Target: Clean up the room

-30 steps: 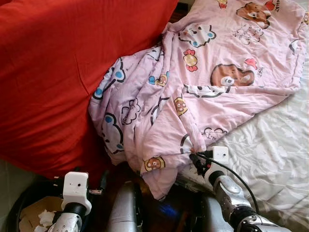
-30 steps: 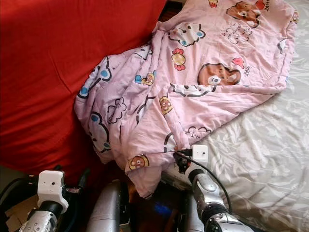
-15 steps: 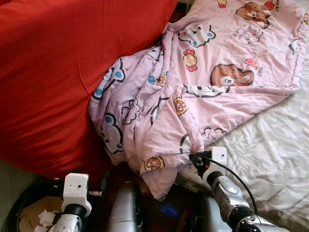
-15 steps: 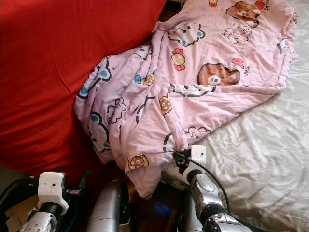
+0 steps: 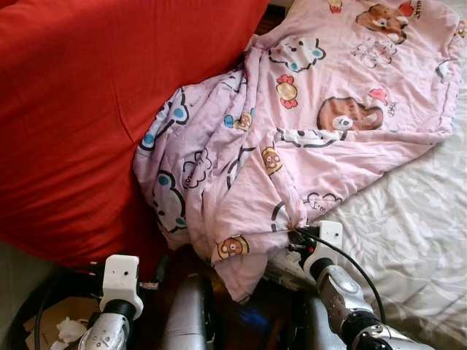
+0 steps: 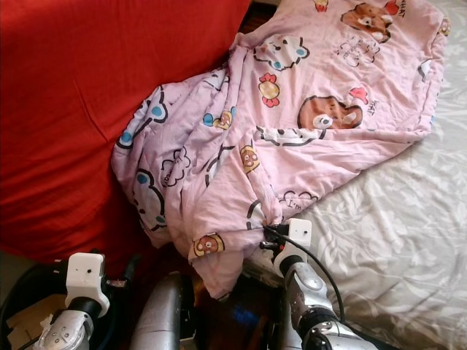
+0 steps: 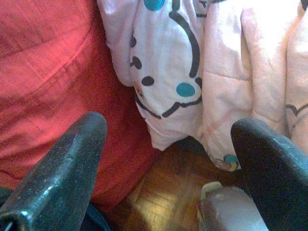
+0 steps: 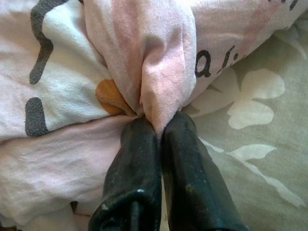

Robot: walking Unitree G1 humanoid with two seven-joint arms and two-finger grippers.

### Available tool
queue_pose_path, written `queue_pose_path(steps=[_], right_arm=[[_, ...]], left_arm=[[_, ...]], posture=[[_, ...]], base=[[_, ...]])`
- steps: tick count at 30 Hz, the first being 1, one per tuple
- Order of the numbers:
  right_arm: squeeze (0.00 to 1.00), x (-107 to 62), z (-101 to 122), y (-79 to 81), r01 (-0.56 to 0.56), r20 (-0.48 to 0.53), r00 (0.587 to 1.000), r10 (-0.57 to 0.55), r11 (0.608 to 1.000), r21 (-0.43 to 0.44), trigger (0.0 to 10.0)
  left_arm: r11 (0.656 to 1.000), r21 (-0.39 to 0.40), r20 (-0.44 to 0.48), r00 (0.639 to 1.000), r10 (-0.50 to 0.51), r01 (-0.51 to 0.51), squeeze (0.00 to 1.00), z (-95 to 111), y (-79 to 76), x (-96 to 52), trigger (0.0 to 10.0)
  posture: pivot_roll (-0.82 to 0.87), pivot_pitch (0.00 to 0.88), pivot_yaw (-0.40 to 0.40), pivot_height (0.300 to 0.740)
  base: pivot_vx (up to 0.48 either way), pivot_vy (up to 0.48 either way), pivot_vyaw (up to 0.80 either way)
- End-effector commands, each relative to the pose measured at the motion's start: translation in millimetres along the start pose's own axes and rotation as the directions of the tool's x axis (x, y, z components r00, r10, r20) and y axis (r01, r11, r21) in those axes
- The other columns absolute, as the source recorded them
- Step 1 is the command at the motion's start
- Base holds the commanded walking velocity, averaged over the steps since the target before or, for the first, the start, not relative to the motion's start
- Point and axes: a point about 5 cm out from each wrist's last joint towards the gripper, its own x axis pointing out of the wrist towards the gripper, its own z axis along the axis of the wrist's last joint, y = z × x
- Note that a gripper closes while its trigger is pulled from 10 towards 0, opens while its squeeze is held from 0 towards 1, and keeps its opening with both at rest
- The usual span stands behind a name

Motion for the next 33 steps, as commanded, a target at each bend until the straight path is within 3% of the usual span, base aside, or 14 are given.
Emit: queue_pose_path(steps=[1, 7, 8, 9, 20, 23, 27, 33], right_arm=[[0.0, -3.1, -9, 1.4, 0.009, -0.007, 1.0, -0.009, 1.0, 0.005, 0.0], [0.0, -4.6, 1, -6.8, 0.072, 0.068, 0.995, -0.071, 0.997, -0.005, 0.0], [0.0, -5.1, 2, -8.4, 0.08, 0.082, 0.994, -0.079, 0.997, -0.012, 2.2], [0.0, -6.2, 5, -10.3, 0.084, 0.109, 0.991, -0.081, 0.996, -0.022, 10.0], [0.0, -10.6, 9, -10.3, 0.088, 0.194, 0.978, -0.082, 0.996, -0.022, 10.0], [0.0, -9.8, 12, -6.5, 0.075, 0.226, 0.972, -0.071, 0.997, -0.01, 10.0], [0.0, -7.6, 10, -1.9, 0.071, 0.198, 0.979, -0.055, 0.994, -0.077, 10.0], [0.0, -7.8, 10, -0.9, 0.072, 0.204, 0.977, -0.056, 0.995, -0.074, 10.0]], left_arm=[[1.0, 0.005, -0.038, 0.999, 0.014, -0.014, 0.0, -11, 0.6, 0.4, 10.0], [0.999, -0.021, -0.036, 0.999, 0.031, -0.032, 0.0, -12, -1.4, 15.3, 10.0], [0.999, -0.031, -0.04, 0.999, 0.036, -0.038, 0.0, -13, -1.6, 17.9, 10.0], [0.998, -0.042, -0.048, 0.998, 0.043, -0.045, 0.0, -15, -2.1, 22.6, 10.0], [0.996, -0.061, -0.096, 0.993, 0.064, -0.07, 0.0, -25, -1.8, 36.5, 10.0], [0.996, -0.058, -0.112, 0.992, 0.066, -0.073, 0.0, -29, -1.3, 39.0, 10.0], [0.993, -0.077, -0.135, 0.988, 0.075, -0.085, 0.0, -35, -1.2, 40.3, 10.0], [0.994, -0.076, -0.172, 0.982, 0.071, -0.085, 0.0, -44, -0.8, 39.7, 10.0]], posture=[[0.13, 0.172, 0.035, 0.619], [0.1, 0.133, 0.023, 0.619], [0.09, 0.126, 0.02, 0.619], [0.08, 0.114, 0.014, 0.619], [0.04, 0.063, 0.015, 0.619], [0.03, 0.056, 0.02, 0.639], [0.02, 0.038, 0.028, 0.669], [0.02, 0.028, 0.031, 0.699]], base=[[0.0, 0.0, 0.0], [0.0, 0.0, 0.0], [0.0, 0.0, 0.0], [0.0, 0.0, 0.0], [0.0, 0.0, 0.0], [0.0, 0.0, 0.0], [0.0, 0.0, 0.0], [0.0, 0.0, 0.0]])
